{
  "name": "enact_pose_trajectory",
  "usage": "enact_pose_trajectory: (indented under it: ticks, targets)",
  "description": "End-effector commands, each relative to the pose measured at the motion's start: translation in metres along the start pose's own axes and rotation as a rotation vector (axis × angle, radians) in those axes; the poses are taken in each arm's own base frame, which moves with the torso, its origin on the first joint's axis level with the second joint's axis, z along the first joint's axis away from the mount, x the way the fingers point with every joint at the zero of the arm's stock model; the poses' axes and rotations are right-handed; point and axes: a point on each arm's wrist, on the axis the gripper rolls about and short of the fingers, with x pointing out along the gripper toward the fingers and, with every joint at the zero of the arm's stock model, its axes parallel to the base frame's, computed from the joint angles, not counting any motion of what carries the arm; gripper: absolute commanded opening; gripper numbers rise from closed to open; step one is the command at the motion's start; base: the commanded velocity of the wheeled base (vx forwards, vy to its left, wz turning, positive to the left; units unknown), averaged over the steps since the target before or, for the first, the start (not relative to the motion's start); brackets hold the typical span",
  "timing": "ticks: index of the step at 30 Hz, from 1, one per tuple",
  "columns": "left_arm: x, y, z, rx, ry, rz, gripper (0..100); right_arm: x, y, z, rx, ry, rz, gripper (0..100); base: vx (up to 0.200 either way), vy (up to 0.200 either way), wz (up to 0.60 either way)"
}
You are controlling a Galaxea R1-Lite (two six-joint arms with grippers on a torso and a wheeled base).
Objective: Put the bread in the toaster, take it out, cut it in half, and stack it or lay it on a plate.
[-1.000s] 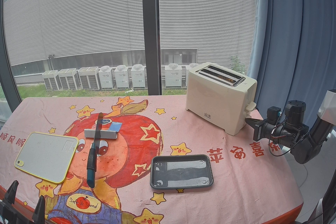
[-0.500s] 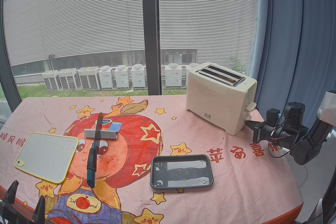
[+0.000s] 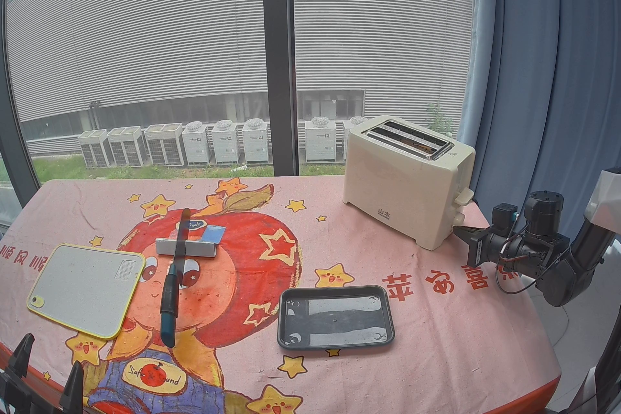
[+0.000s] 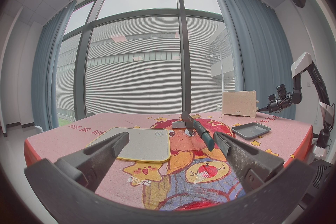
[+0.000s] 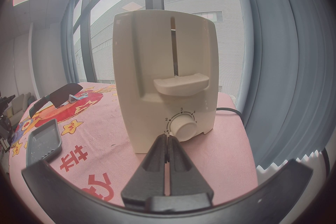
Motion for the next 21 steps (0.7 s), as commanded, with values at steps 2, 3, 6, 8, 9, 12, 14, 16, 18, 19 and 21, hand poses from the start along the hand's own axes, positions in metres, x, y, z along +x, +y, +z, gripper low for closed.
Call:
enact_pose_trajectory:
  ticks: [2,3,6,8,9,12,14,16,18,19,21]
  targets:
    - [0.0006,0.0000,-0.0046,0.000,0.009,0.000,100,-0.0001,0.0011,-0.0011,-0.004,0.004,0.000,0,0.000,0.000,0.00]
    - [0.0006,0.0000,-0.0046,0.000,0.009,0.000,100,-0.0001,0.0009,-0.0011,-0.004,0.005,-0.010,0,0.000,0.000,0.00]
    - [0.0006,0.0000,-0.0046,0.000,0.009,0.000,100,-0.0001,0.0006,-0.0011,-0.004,0.005,-0.020,0,0.000,0.000,0.00]
    - [0.0006,0.0000,-0.0046,0.000,0.009,0.000,100,-0.0003,0.0007,-0.0015,-0.004,0.006,-0.020,0,0.000,0.000,0.00]
    - [0.0006,0.0000,-0.0046,0.000,0.009,0.000,100,-0.0003,0.0006,-0.0012,-0.005,0.003,-0.022,0,0.000,0.000,0.00]
    - [0.0008,0.0000,-0.0046,0.000,0.011,0.000,100,0.0018,-0.0004,-0.0028,-0.007,-0.008,-0.024,0,0.000,0.000,0.00]
    - [0.0006,0.0000,-0.0046,0.000,0.009,0.000,100,0.0031,-0.0008,-0.0053,-0.009,-0.016,-0.024,0,0.000,0.000,0.00]
    - [0.0006,0.0000,-0.0046,0.000,0.009,0.000,100,0.0035,-0.0008,-0.0070,-0.012,-0.025,-0.024,0,0.000,0.000,0.00]
    - [0.0006,0.0000,-0.0046,0.000,0.009,0.000,100,0.0045,-0.0006,-0.0080,-0.016,-0.031,-0.021,0,0.000,0.000,0.00]
    - [0.0006,0.0000,-0.0046,0.000,0.009,0.000,100,0.0049,-0.0001,-0.0078,-0.016,-0.035,-0.020,0,0.000,0.000,0.00]
    - [0.0006,0.0000,-0.0046,0.000,0.009,0.000,100,0.0040,0.0001,-0.0082,-0.015,-0.033,-0.020,0,0.000,0.000,0.00]
